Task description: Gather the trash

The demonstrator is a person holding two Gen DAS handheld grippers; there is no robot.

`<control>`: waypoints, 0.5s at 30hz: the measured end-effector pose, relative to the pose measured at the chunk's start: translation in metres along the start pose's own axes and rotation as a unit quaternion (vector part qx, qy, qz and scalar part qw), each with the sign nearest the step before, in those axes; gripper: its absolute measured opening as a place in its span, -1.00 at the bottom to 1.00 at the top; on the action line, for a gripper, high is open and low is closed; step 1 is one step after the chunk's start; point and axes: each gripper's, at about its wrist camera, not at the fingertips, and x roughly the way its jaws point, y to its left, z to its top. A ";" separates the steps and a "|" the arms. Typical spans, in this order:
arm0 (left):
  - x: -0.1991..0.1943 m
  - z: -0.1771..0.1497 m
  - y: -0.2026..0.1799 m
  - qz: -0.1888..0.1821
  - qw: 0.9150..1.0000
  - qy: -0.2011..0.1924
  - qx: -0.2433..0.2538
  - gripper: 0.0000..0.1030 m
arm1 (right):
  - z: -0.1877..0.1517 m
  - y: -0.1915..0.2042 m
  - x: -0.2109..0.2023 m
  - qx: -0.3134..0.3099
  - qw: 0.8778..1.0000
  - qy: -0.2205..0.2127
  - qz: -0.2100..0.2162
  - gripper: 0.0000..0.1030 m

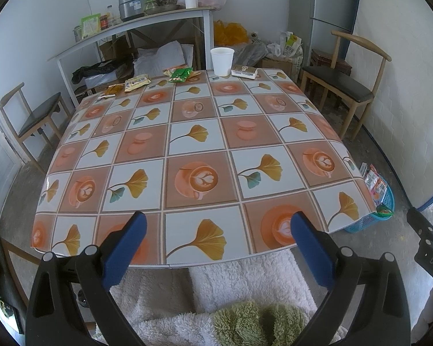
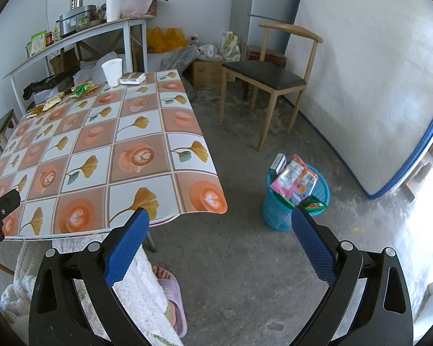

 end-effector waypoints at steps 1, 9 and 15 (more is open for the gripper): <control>-0.001 -0.002 -0.001 0.000 1.000 0.000 0.000 0.90 | 0.000 0.000 0.000 0.000 1.000 0.000 0.000 0.83; -0.002 0.000 0.001 0.000 1.000 0.001 0.001 0.90 | -0.001 0.000 0.000 0.001 1.000 0.000 0.000 0.83; 0.000 0.001 0.001 0.000 1.000 0.001 0.000 0.90 | 0.000 0.000 0.000 0.001 1.000 0.000 -0.001 0.83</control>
